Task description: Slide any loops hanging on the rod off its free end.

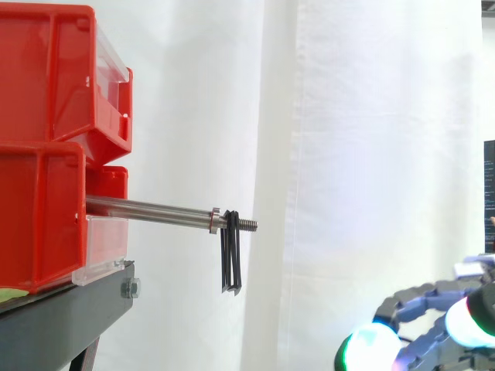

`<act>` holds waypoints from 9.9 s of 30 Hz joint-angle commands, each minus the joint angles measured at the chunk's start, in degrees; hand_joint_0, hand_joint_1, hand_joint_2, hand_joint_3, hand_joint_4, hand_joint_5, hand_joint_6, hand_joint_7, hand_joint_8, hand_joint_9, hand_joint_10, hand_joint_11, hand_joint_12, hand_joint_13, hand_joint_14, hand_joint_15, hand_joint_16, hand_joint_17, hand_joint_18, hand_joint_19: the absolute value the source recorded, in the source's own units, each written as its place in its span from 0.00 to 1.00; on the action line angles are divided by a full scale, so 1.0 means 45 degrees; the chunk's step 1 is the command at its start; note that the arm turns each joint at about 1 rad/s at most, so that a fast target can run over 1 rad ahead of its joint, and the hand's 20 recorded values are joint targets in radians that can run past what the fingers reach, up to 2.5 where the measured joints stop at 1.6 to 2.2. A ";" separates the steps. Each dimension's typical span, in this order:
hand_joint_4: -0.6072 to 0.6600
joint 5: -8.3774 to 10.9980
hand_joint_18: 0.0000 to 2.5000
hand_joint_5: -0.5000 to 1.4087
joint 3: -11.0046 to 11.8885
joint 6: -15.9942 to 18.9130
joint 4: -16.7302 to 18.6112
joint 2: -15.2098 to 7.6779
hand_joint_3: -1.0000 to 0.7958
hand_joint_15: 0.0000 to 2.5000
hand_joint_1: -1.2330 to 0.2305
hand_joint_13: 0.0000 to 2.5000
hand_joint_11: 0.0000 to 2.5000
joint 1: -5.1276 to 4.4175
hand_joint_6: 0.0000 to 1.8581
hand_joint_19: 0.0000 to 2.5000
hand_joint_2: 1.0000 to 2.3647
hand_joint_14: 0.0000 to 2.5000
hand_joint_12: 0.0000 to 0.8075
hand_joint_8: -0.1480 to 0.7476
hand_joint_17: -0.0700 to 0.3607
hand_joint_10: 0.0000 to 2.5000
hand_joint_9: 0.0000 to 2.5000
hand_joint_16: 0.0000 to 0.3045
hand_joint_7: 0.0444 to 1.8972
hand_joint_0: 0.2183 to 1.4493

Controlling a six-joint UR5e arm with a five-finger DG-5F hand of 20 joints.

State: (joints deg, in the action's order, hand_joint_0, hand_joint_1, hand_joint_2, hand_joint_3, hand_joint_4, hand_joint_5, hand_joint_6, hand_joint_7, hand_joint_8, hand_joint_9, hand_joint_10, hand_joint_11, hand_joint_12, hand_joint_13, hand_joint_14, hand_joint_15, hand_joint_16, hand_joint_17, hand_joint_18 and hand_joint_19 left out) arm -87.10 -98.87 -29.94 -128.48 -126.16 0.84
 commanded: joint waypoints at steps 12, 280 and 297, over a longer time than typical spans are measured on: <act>0.68 -0.1543 0.14 0.16 0.3065 -0.0124 -0.0687 -0.2102 0.30 0.00 0.40 0.21 0.00 0.0244 0.27 0.01 0.00 0.00 0.33 0.49 0.30 0.00 0.28 0.09 0.39 0.26; 0.45 -0.1015 0.27 0.19 0.5370 0.0736 -0.7738 0.0730 0.35 0.14 0.27 0.35 0.18 0.0283 0.49 0.14 0.01 0.01 0.40 0.49 0.34 0.01 0.43 0.11 0.61 0.39; 0.51 -0.0820 0.27 0.19 0.5389 0.1029 -0.7758 0.0808 0.30 0.14 0.31 0.36 0.18 0.0244 0.49 0.15 0.00 0.01 0.41 0.49 0.34 0.01 0.44 0.11 0.59 0.36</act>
State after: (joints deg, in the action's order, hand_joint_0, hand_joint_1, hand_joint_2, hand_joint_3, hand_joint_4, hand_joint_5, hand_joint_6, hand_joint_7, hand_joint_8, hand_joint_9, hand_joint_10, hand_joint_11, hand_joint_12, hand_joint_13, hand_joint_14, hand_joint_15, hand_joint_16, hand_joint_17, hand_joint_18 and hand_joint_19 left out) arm -90.85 -74.62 -25.33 -163.39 -122.54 1.96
